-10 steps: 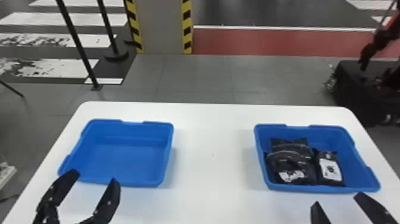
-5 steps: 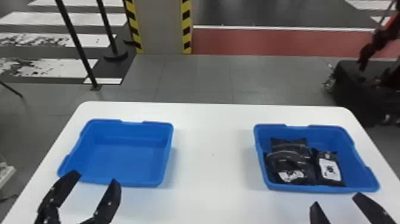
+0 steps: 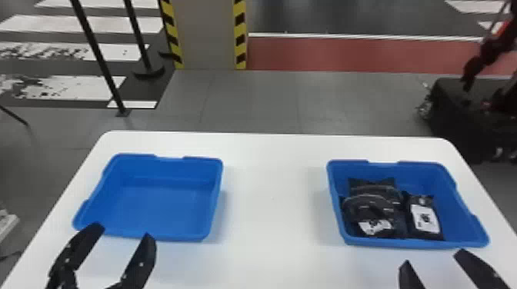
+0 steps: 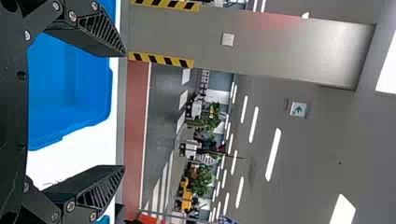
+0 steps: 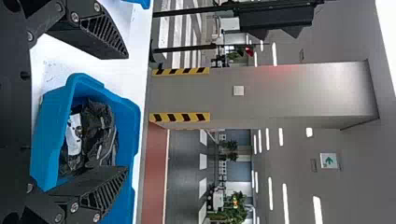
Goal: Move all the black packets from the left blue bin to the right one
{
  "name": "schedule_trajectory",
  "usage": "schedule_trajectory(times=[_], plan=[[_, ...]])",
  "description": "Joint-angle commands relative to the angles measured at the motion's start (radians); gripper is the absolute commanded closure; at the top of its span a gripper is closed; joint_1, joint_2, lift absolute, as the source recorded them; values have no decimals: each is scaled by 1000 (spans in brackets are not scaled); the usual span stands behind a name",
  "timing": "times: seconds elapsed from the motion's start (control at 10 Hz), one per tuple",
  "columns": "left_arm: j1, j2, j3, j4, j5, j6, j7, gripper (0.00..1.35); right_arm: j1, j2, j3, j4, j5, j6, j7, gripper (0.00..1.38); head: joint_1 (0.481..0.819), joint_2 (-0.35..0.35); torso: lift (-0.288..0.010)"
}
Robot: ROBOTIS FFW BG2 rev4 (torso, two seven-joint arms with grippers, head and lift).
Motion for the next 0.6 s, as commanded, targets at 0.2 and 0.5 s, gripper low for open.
schedule_trajectory(times=[0.2, 0.5], plan=[[0, -2, -1, 1, 2, 3, 0, 185, 0, 2, 0, 0, -2, 2, 0, 182, 695, 21, -110], [0, -2, -3, 3, 6, 1, 0, 186, 2, 2, 0, 0, -3, 2, 0, 165, 695, 19, -110]])
